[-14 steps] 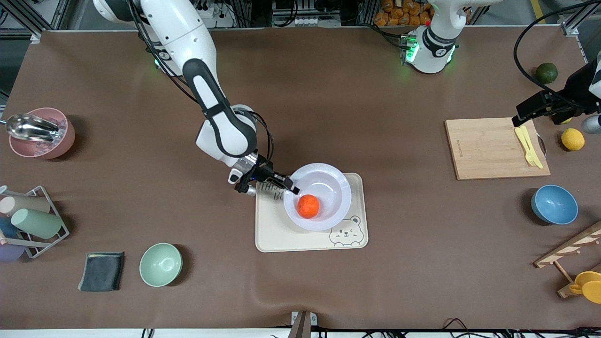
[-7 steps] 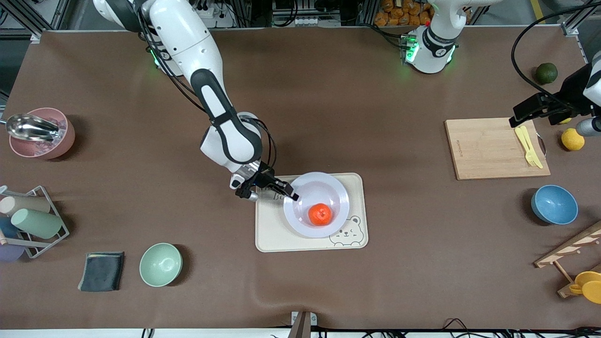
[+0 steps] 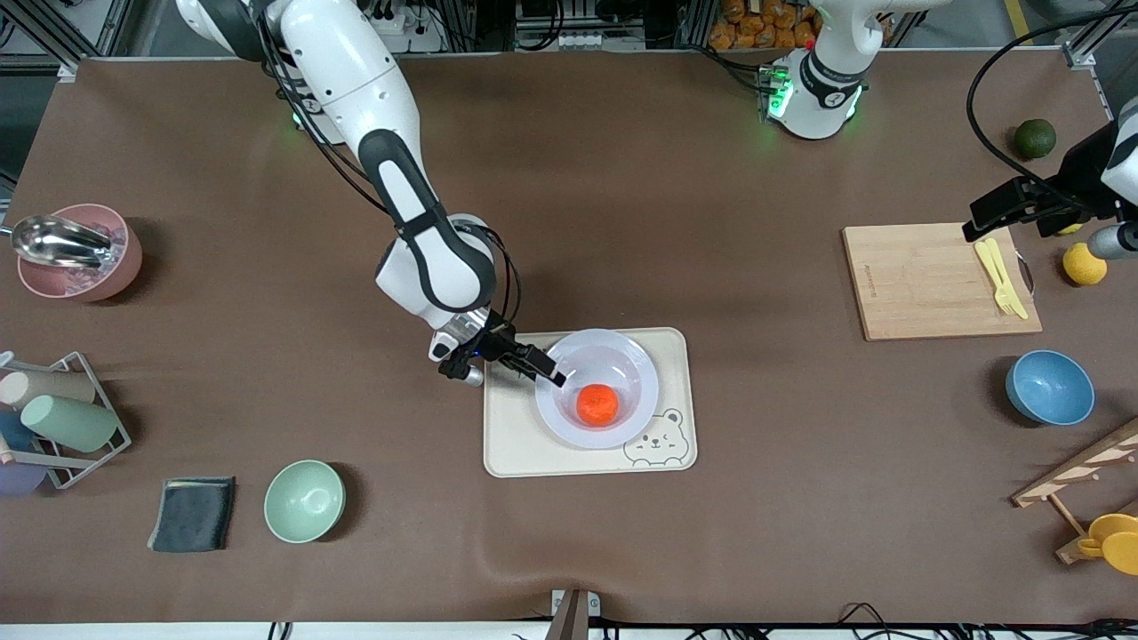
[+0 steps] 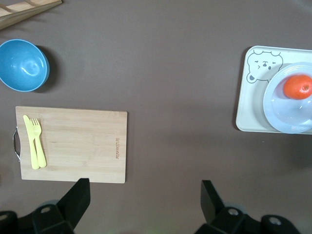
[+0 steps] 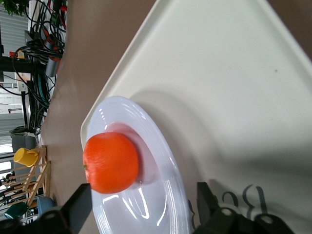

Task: Place orange and plate with both arms
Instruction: 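Open the right gripper and draw it back from the plate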

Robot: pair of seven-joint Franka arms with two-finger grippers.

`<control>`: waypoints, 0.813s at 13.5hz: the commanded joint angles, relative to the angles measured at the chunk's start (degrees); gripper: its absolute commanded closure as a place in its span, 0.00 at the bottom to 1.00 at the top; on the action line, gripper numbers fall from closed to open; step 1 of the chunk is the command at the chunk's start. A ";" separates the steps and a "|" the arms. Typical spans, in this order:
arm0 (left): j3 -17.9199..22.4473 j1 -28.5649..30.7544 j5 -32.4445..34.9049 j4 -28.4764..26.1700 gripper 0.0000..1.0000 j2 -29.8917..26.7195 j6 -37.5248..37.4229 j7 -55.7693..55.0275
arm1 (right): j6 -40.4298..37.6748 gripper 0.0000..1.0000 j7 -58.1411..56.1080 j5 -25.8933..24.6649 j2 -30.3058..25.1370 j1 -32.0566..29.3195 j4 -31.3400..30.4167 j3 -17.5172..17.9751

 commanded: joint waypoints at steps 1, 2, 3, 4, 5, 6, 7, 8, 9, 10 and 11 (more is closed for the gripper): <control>0.00 0.59 -1.60 -0.81 0.00 -0.87 0.77 1.69 | 0.21 0.00 -1.06 -1.87 -4.02 -2.44 -2.92 0.30; 0.00 0.50 -1.60 -0.81 0.00 -0.78 0.77 1.69 | 0.21 0.00 -2.37 -2.66 -5.51 -3.67 -4.50 0.22; -0.09 0.50 -1.60 -0.72 0.00 -0.78 0.77 1.60 | 0.21 0.00 -2.91 -3.28 -6.83 -4.64 -5.64 0.22; -0.09 0.50 -1.60 -0.55 0.00 -0.69 0.77 1.43 | 0.21 0.00 -3.00 -4.85 -7.80 -5.00 -6.79 0.22; -0.26 0.33 -1.52 -0.37 0.00 -0.78 0.51 0.64 | 0.21 0.00 -3.00 -5.91 -8.34 -5.09 -7.23 0.22; -0.53 0.32 -0.99 -0.37 0.00 -1.22 0.24 0.37 | 0.29 0.00 -2.92 -6.10 -8.69 -5.09 -7.59 0.13; -0.53 0.24 -0.81 -0.46 0.00 -1.66 -0.37 -0.15 | 0.38 0.00 -3.00 -6.71 -9.13 -5.00 -8.29 0.04; -0.97 0.15 -0.81 -0.46 0.00 -2.09 -0.98 -1.64 | 1.08 0.00 -3.00 -8.63 -11.13 -5.00 -10.55 0.04; -1.84 0.23 -0.64 -0.37 0.00 -2.45 -0.99 -3.48 | 1.17 0.00 -3.00 -11.26 -14.02 -5.26 -13.88 0.04; -2.28 0.24 -0.03 -0.37 0.00 -2.45 -0.99 -4.28 | 1.09 0.00 -3.00 -12.85 -16.84 -6.22 -16.53 0.04; -2.72 0.24 1.37 -0.54 0.00 -2.71 -1.08 -4.38 | 0.91 0.00 -3.00 -13.47 -18.52 -6.75 -17.77 0.04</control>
